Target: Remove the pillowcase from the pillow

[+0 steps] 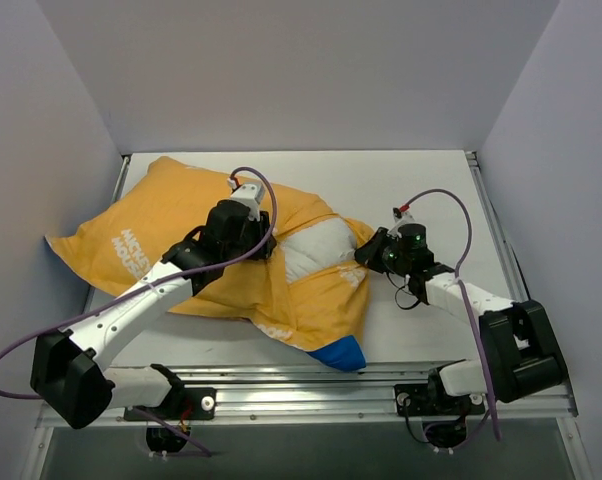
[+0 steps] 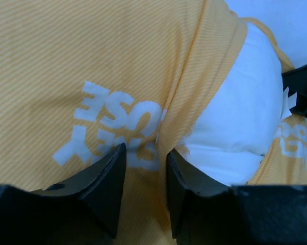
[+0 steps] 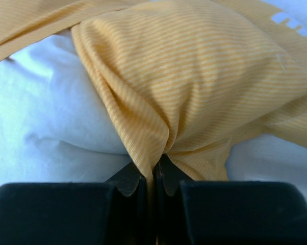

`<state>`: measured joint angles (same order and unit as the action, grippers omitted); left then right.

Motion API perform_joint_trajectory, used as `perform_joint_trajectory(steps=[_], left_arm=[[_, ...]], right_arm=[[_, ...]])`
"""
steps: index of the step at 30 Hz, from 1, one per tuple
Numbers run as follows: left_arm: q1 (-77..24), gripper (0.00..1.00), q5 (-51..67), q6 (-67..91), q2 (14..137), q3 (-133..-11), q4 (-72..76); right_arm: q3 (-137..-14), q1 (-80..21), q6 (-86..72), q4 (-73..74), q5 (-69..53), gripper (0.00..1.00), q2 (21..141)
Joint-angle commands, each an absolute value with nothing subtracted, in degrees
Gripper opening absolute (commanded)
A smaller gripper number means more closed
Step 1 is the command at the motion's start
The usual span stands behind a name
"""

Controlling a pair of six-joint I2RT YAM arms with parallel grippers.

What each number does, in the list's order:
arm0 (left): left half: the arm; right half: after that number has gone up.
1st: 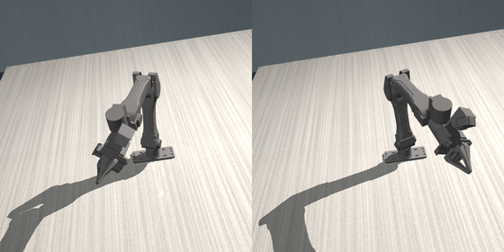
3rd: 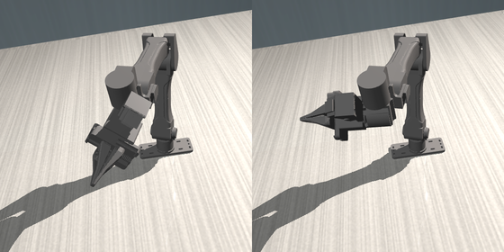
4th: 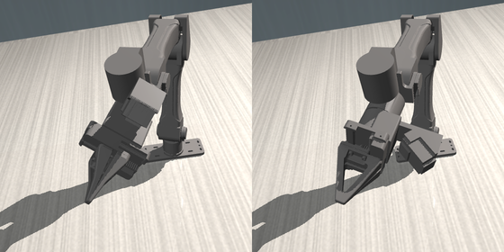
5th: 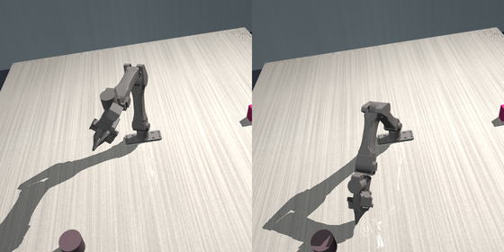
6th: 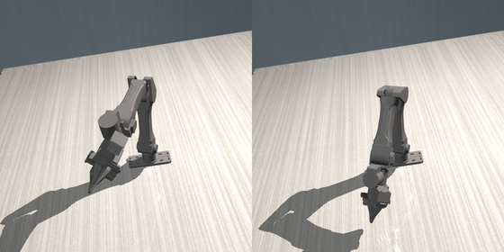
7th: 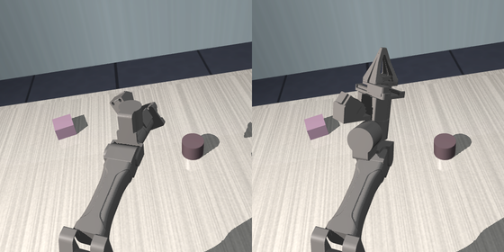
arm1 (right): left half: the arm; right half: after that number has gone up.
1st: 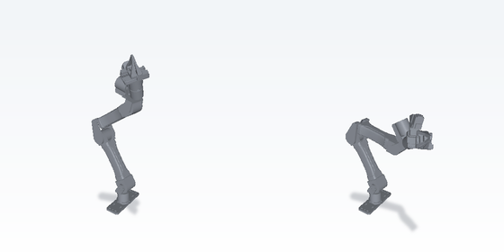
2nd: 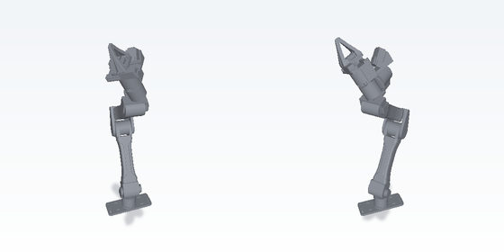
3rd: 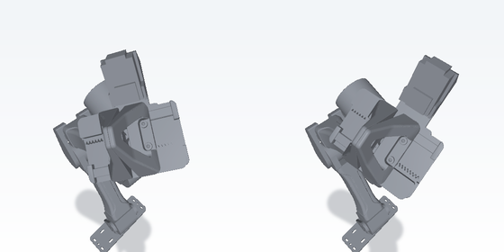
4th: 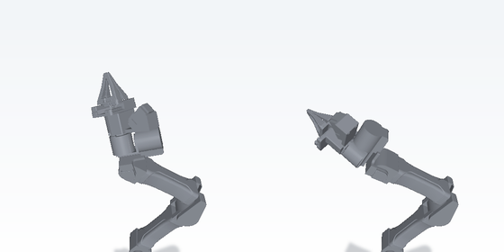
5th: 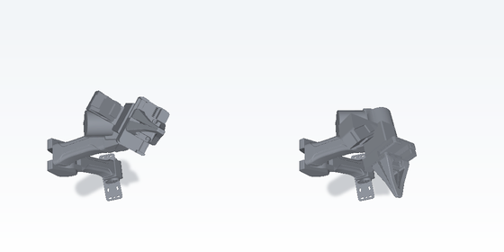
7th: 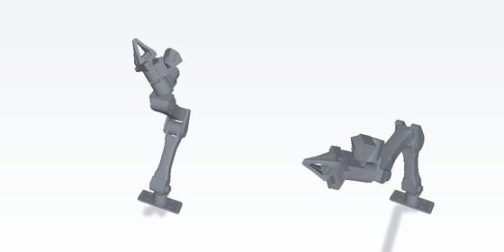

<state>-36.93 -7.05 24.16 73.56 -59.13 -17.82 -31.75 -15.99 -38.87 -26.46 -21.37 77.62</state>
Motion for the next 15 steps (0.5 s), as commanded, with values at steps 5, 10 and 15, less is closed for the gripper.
perform_joint_trajectory(steps=[5, 10, 15], left_arm=[[-44.71, 0.67, -5.97, 10.03, 70.49, -71.34, -22.33], [-48.25, 0.78, -5.45, 6.25, 75.66, -77.07, -16.62], [-50.36, 0.80, -5.72, 2.12, 87.33, -86.20, -18.63]], right_arm=[[-33.84, -15.47, -36.65, -32.07, -30.04, 0.00, 75.77], [-33.84, -15.64, -38.41, -36.47, -34.71, 0.00, 73.31], [-35.51, -16.08, -37.53, -35.16, -36.30, 0.00, 73.83]])
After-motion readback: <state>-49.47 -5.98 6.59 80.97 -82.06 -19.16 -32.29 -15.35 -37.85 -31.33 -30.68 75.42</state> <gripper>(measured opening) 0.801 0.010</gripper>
